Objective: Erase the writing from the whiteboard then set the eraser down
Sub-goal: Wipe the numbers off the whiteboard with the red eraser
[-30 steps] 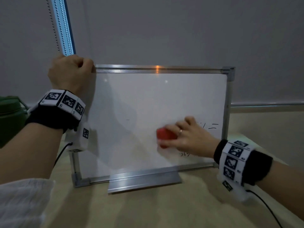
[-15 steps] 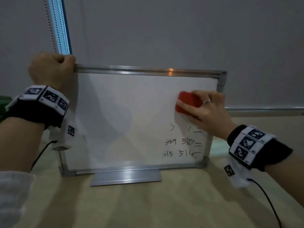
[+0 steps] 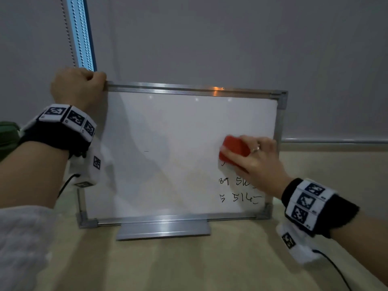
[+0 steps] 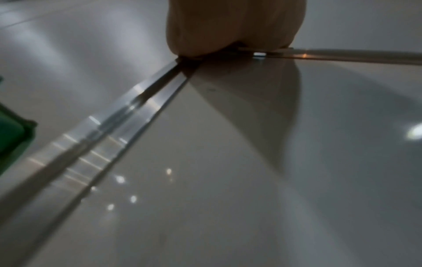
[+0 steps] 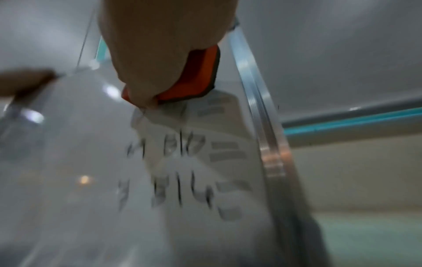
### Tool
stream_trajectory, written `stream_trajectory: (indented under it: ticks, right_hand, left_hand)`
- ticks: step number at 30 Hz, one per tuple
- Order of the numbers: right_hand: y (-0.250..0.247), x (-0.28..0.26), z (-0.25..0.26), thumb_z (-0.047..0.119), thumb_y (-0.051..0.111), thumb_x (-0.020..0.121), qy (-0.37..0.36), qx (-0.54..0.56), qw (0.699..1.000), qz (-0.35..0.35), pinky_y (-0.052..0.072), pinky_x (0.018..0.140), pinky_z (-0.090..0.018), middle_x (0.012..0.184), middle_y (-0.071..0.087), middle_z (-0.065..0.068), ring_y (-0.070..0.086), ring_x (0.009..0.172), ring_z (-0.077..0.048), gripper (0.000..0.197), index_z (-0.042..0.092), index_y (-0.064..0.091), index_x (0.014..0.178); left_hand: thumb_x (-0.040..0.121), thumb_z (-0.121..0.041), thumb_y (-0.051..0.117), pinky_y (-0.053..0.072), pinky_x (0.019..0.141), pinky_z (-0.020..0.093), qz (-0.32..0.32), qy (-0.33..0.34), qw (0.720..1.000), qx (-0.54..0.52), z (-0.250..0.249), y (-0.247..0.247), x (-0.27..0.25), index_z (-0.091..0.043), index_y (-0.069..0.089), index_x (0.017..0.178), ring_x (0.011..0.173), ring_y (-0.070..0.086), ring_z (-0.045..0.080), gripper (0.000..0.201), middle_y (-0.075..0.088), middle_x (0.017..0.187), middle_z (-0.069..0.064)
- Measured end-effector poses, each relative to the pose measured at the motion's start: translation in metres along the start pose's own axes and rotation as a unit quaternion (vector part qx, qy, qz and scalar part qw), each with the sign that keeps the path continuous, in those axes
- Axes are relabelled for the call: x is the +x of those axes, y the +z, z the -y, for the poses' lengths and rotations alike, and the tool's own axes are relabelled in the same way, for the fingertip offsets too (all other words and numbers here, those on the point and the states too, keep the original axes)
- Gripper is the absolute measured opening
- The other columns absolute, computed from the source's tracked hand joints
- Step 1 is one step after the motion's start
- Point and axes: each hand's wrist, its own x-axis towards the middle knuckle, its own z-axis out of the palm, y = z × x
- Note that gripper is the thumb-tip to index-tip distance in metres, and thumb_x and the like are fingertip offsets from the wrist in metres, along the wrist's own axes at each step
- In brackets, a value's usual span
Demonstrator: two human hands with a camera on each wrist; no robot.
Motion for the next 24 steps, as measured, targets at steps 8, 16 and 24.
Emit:
stream_trajectory:
  ticks: [8, 16, 24]
  right_hand:
    - [0.008, -0.009, -0.009, 0.025, 0.038, 0.090, -0.178, 0.004, 0.983, 0.047, 0.030, 0.072, -0.036, 0.113, 0.042, -0.007, 0.040, 0.084, -0.024, 0.031, 0.039, 0.044, 0.117]
    - [0.019, -0.064, 0.014, 0.019, 0.043, 0.082, -0.269, 0.010, 0.957, 0.109, 0.036, 0.072, -0.036, 0.113, 0.043, -0.005, 0.046, 0.080, -0.023, 0.042, 0.041, 0.045, 0.118]
    - [0.007, 0.000, -0.023, 0.041, 0.041, 0.090, 0.011, -0.001, 1.000, 0.025, 0.027, 0.074, -0.040, 0.114, 0.039, -0.007, 0.036, 0.089, -0.028, 0.032, 0.036, 0.045, 0.122]
  left_hand:
    - [0.082, -0.031, 0.042, 0.019, 0.048, 0.018, 0.004, 0.011, 1.000, -0.010, 0.009, 0.010, 0.007, 0.001, 0.068, 0.085, 0.060, 0.042, 0.030, 0.041, 0.041, 0.049, 0.012]
    - [0.074, -0.037, 0.041, 0.038, 0.057, 0.034, -0.040, -0.002, 0.999, -0.010, 0.013, 0.025, 0.009, 0.001, 0.066, 0.082, 0.065, 0.056, 0.035, 0.046, 0.045, 0.051, 0.012]
    - [0.076, -0.036, 0.039, 0.031, 0.058, 0.029, 0.007, 0.000, 1.000, 0.001, 0.016, 0.023, 0.012, 0.002, 0.063, 0.083, 0.065, 0.050, 0.030, 0.046, 0.048, 0.051, 0.012]
